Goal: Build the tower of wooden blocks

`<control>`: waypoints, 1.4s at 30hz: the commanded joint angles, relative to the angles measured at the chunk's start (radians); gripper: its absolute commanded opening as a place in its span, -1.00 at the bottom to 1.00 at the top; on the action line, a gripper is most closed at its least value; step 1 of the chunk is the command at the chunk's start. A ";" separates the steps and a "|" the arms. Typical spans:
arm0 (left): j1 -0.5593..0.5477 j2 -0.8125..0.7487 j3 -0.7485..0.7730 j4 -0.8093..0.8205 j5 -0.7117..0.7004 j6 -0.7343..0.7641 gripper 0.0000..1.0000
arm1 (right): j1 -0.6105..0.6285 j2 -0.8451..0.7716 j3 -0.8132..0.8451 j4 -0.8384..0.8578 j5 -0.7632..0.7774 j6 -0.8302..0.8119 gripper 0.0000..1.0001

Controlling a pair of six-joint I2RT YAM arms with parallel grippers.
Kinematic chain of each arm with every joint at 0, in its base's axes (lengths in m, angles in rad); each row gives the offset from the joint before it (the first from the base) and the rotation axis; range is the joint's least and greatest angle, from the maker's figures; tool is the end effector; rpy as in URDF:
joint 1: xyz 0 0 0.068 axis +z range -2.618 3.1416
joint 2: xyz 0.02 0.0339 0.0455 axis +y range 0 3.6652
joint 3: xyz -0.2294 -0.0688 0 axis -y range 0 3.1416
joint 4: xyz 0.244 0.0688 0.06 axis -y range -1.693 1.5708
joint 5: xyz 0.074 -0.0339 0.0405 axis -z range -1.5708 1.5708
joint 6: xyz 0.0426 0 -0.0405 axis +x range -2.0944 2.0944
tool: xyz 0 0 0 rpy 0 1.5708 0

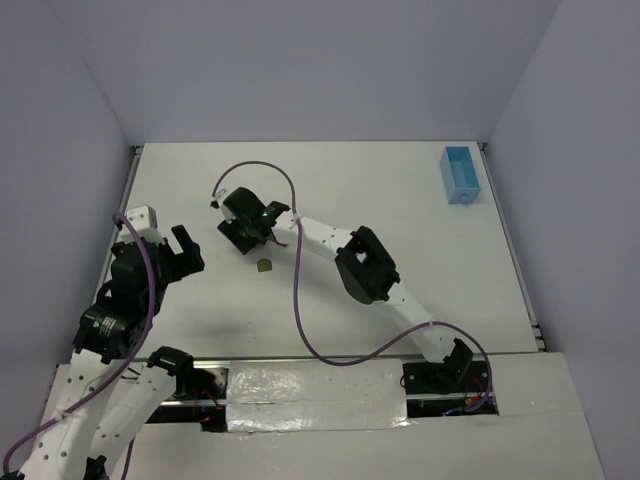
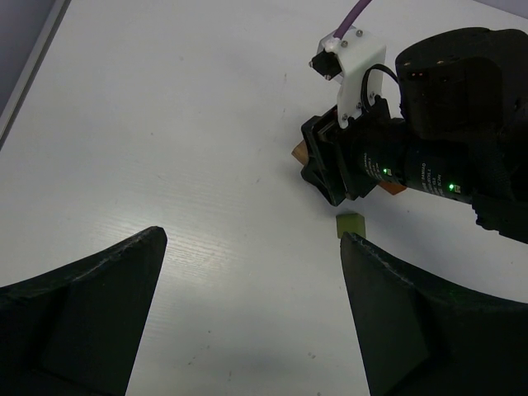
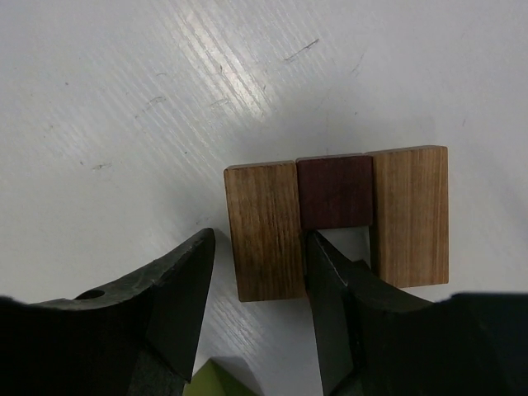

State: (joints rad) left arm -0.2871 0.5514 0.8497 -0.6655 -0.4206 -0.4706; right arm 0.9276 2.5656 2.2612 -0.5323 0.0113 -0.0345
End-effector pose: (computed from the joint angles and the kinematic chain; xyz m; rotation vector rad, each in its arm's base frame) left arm 0.1445 -0.0245 0.3222 -0.4481 1.8526 -0.1050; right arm 0.3250 0.4328 0.1360 -1.1271 2.1709 0.3937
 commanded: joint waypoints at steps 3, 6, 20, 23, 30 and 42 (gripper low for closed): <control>-0.003 -0.010 0.006 0.037 0.008 0.020 0.99 | 0.022 0.007 0.024 -0.003 0.004 -0.021 0.00; -0.001 -0.008 0.005 0.038 0.011 0.021 0.99 | 0.037 -0.021 -0.009 0.018 0.009 -0.021 -0.16; -0.004 -0.013 0.005 0.037 0.008 0.020 0.99 | -0.061 -0.681 -0.658 0.319 -0.022 0.171 -0.44; -0.004 -0.019 0.000 0.041 0.020 0.023 0.99 | -0.191 -0.843 -0.901 0.354 -0.050 0.179 -0.46; -0.012 -0.014 0.002 0.043 0.029 0.024 0.99 | -0.505 -0.978 -1.195 0.242 0.104 0.225 -0.48; -0.014 -0.018 -0.001 0.044 0.032 0.026 0.99 | -0.584 -0.869 -1.258 0.241 0.121 0.238 -0.37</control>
State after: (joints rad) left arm -0.2935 0.5385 0.8494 -0.6643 -0.3943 -0.4694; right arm 0.3382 1.6764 0.9649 -0.3061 0.1112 0.1810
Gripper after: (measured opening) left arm 0.994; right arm 0.419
